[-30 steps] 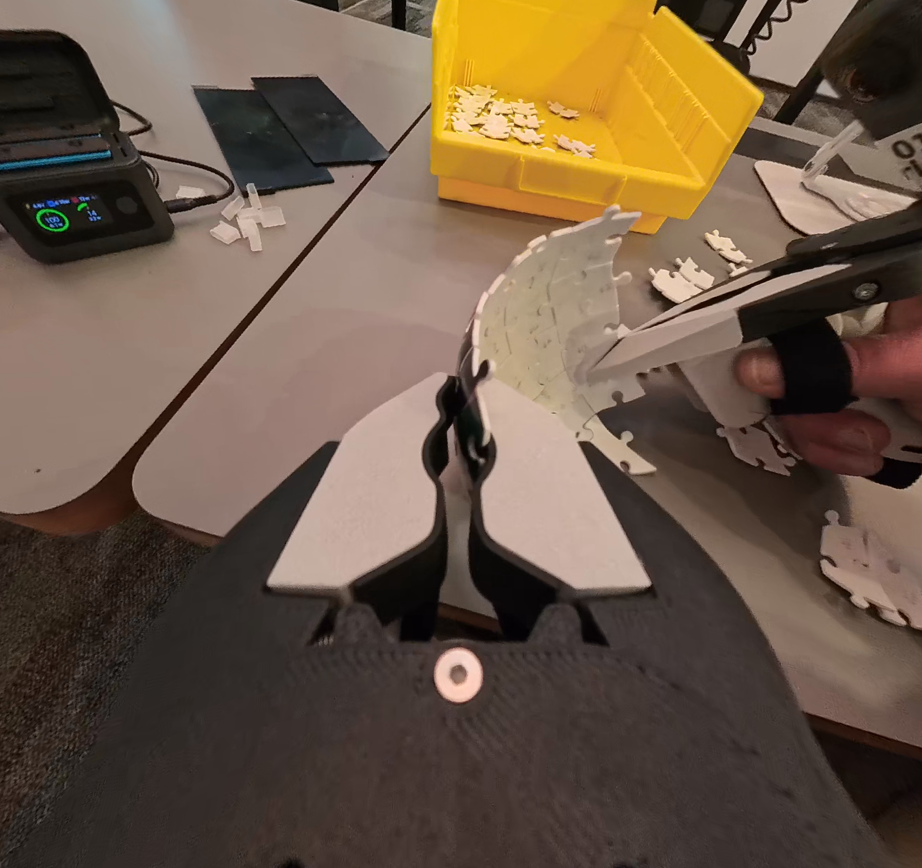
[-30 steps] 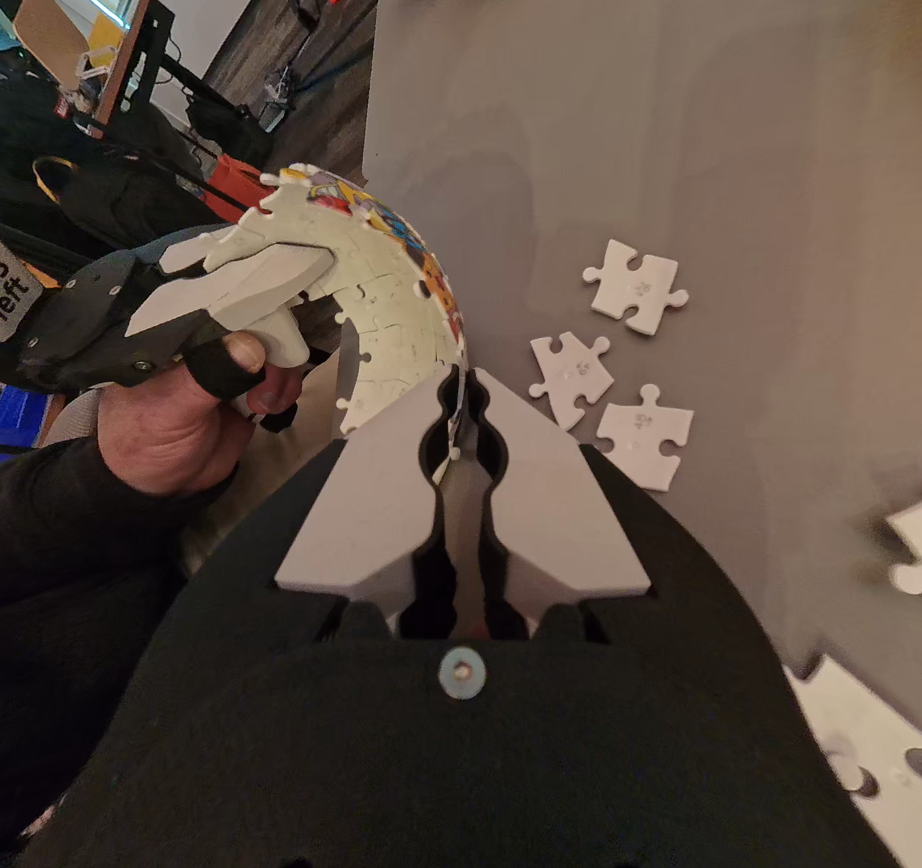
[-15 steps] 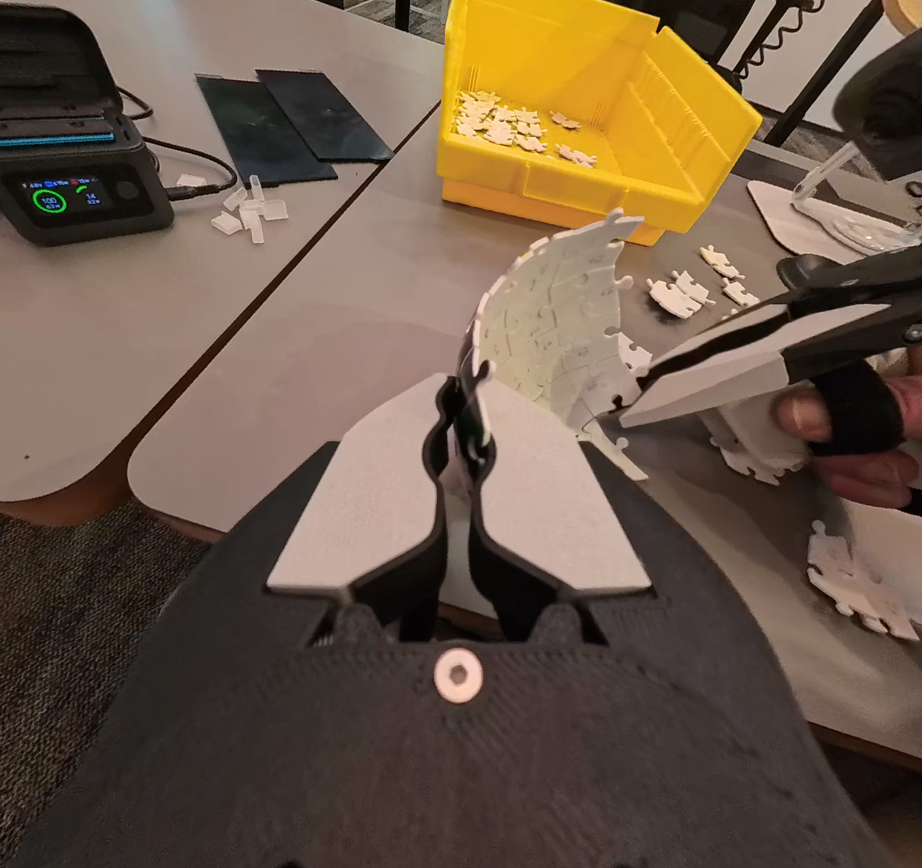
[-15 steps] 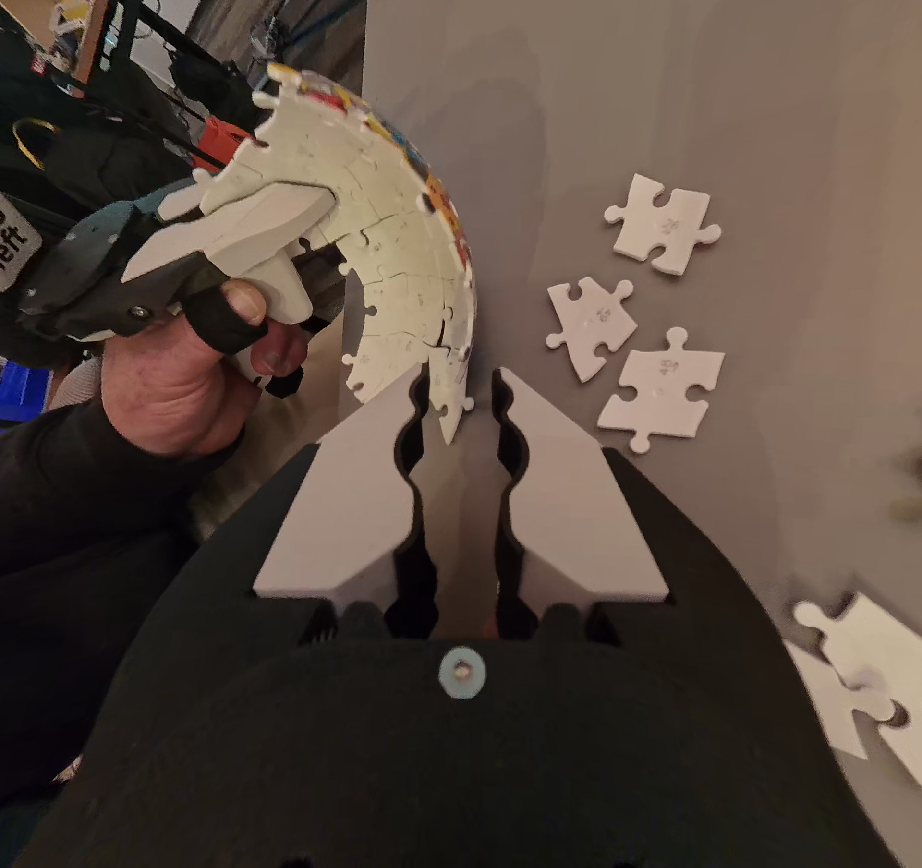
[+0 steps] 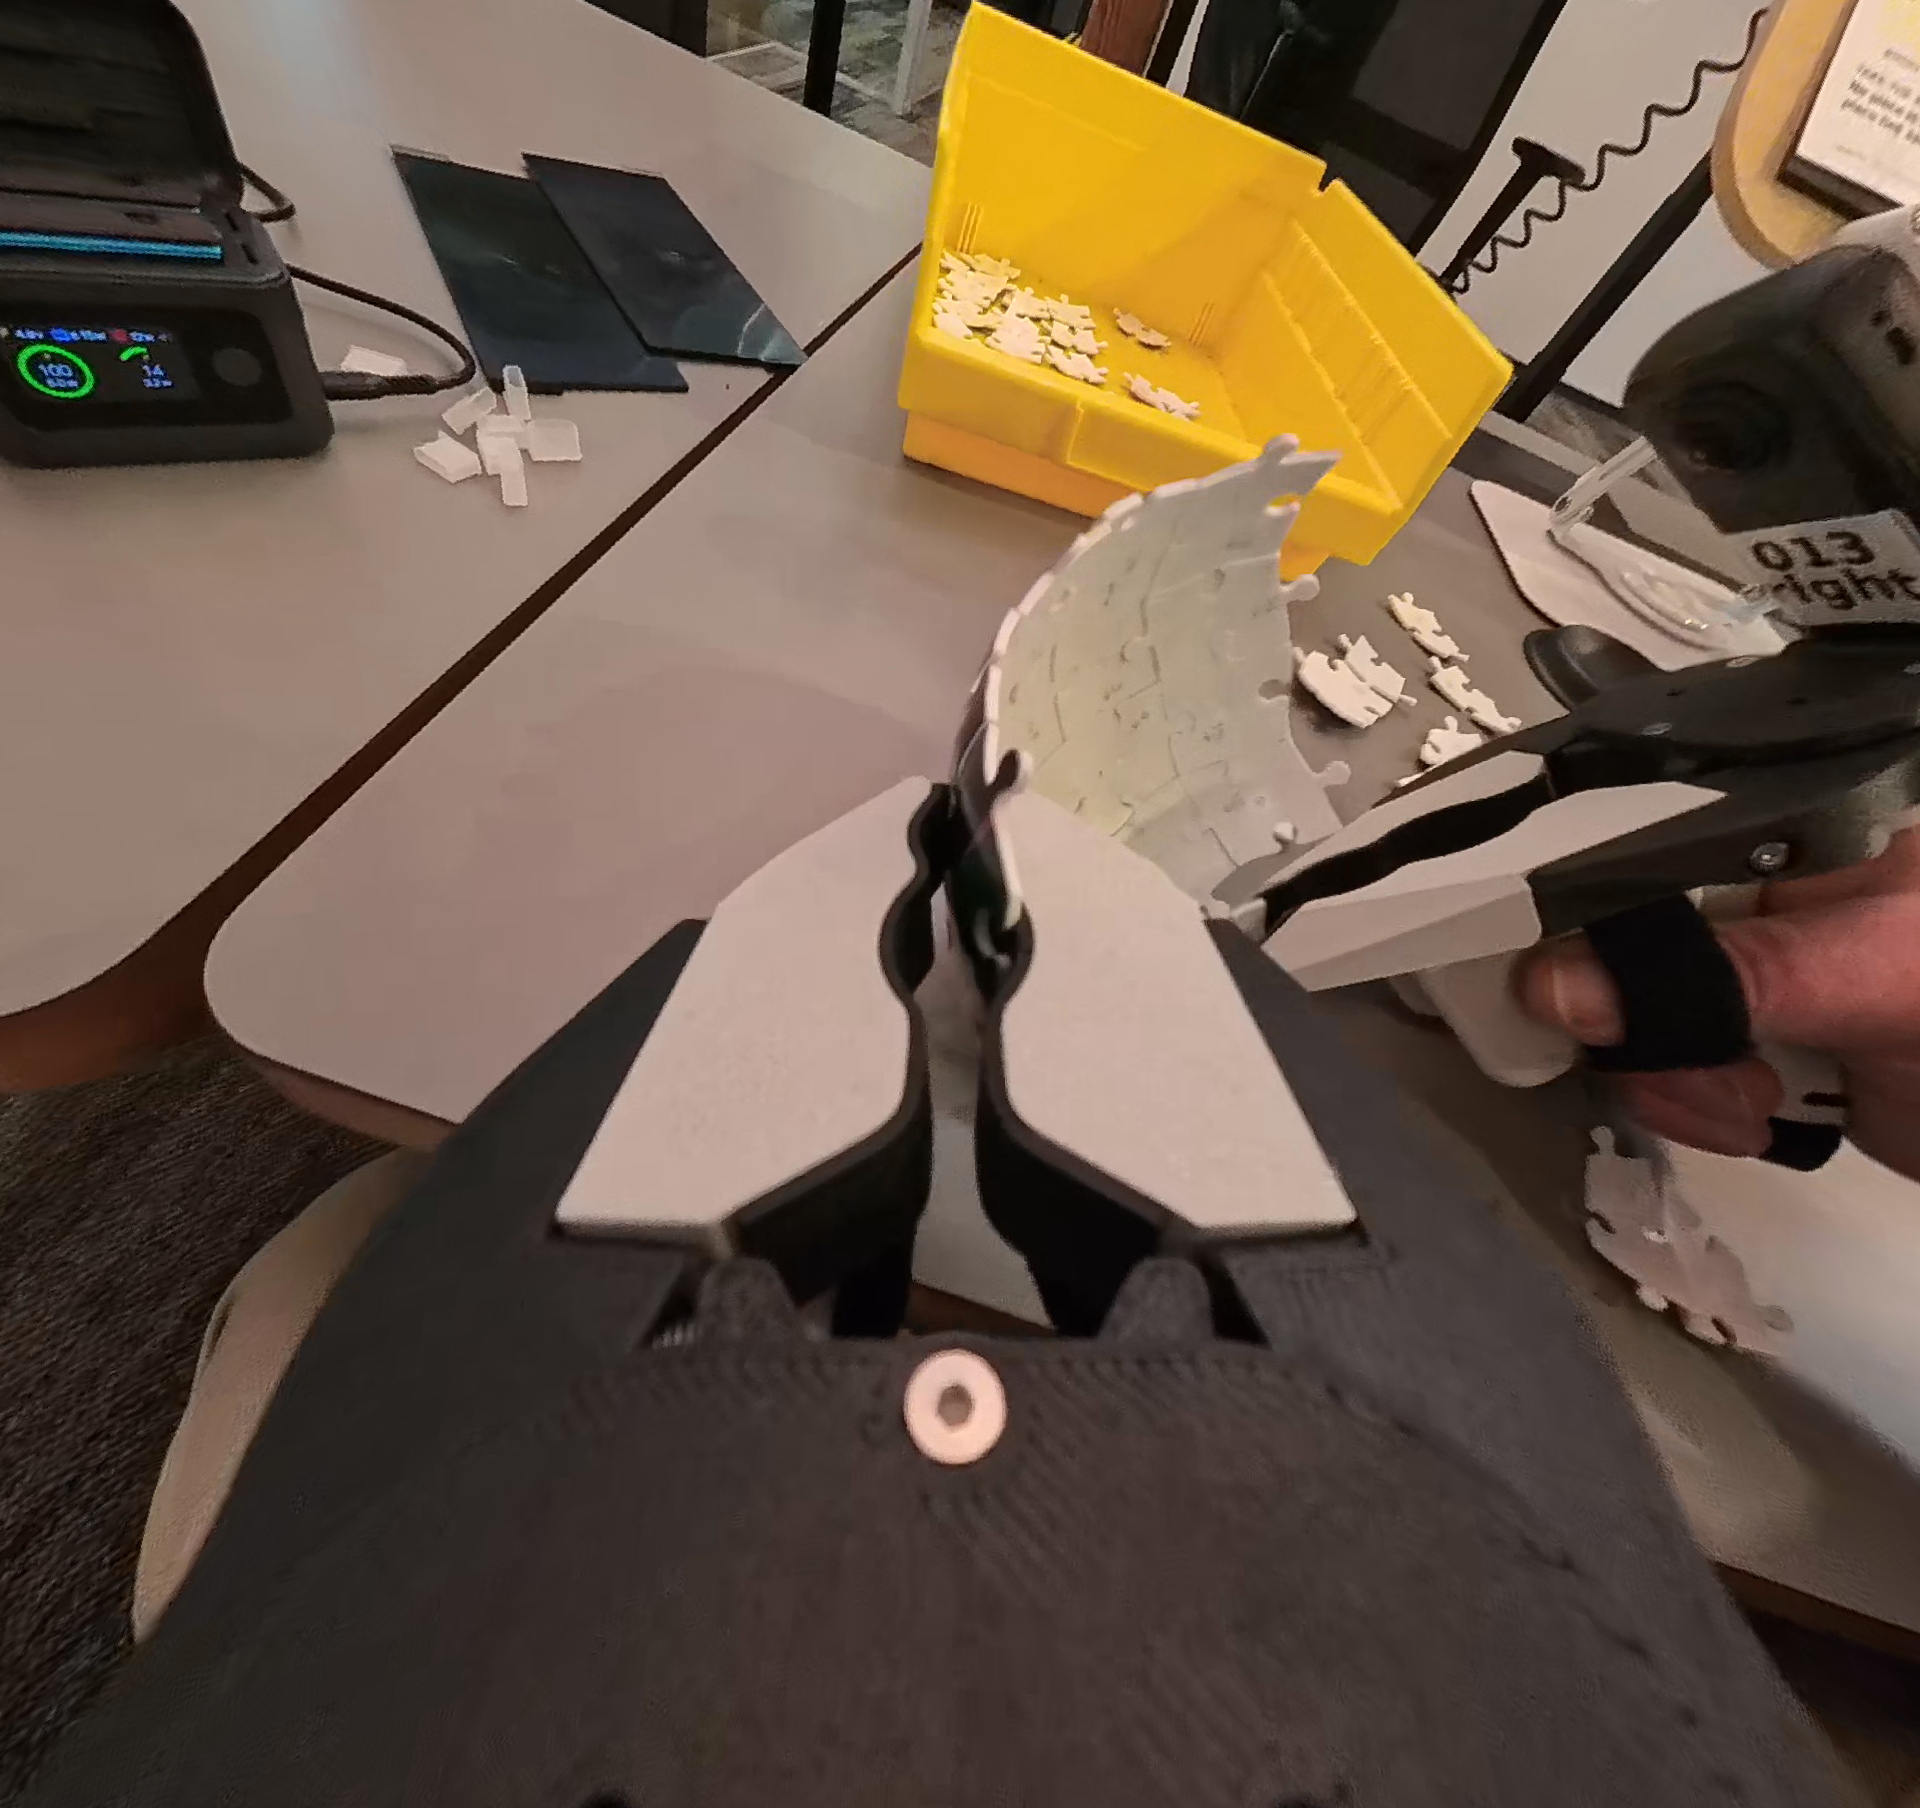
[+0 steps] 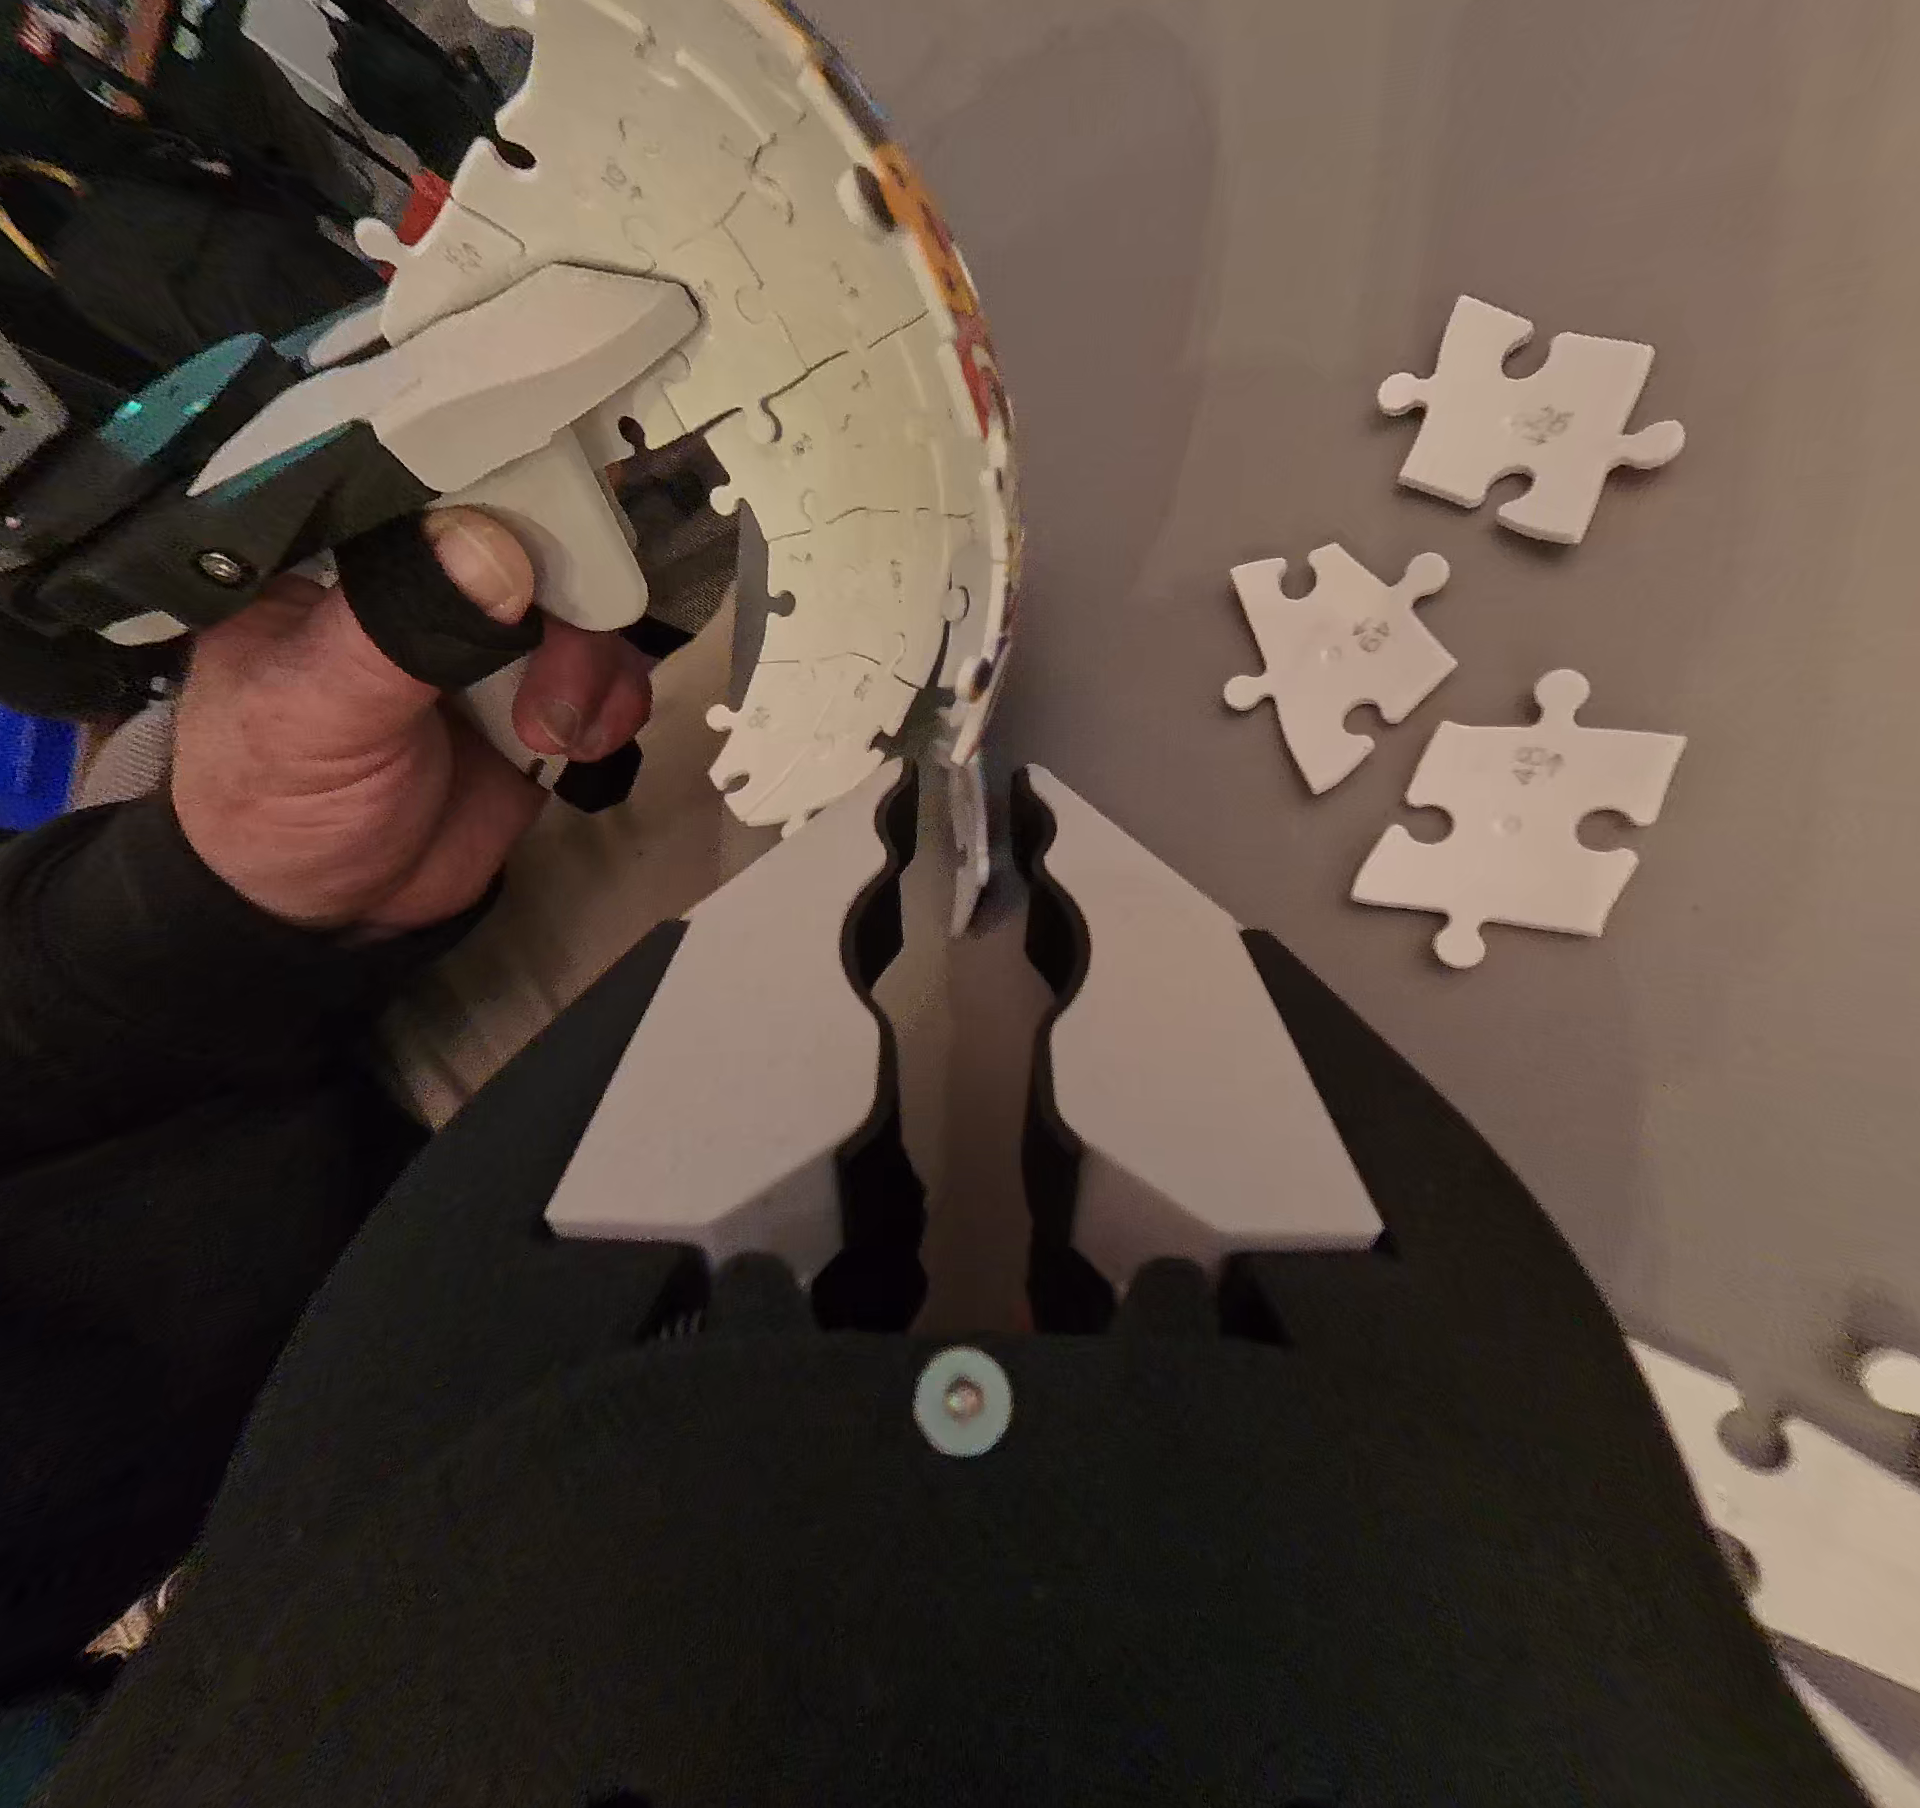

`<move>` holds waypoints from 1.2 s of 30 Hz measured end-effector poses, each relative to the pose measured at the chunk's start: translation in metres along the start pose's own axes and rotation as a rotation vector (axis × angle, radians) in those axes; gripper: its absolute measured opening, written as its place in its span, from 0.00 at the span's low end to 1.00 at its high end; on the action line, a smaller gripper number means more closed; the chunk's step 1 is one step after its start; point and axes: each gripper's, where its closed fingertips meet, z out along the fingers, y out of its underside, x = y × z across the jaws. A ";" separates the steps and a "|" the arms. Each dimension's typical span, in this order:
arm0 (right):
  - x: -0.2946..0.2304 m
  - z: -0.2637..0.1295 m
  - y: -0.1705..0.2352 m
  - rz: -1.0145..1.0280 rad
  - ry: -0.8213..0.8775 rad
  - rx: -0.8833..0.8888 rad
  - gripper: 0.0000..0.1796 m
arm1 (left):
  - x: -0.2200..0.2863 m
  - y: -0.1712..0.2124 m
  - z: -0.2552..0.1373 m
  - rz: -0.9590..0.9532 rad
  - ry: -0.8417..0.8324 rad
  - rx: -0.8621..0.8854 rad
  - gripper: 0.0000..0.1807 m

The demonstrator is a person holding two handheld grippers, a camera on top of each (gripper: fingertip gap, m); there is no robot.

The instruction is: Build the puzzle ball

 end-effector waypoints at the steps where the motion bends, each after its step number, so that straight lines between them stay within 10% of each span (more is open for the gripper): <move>1: -0.001 0.000 -0.001 0.011 -0.014 0.011 0.07 | 0.000 -0.001 0.000 -0.003 0.003 0.004 0.02; 36: -0.016 -0.009 -0.039 0.107 -0.168 0.254 0.01 | 0.004 -0.021 -0.003 -0.120 0.099 0.104 0.02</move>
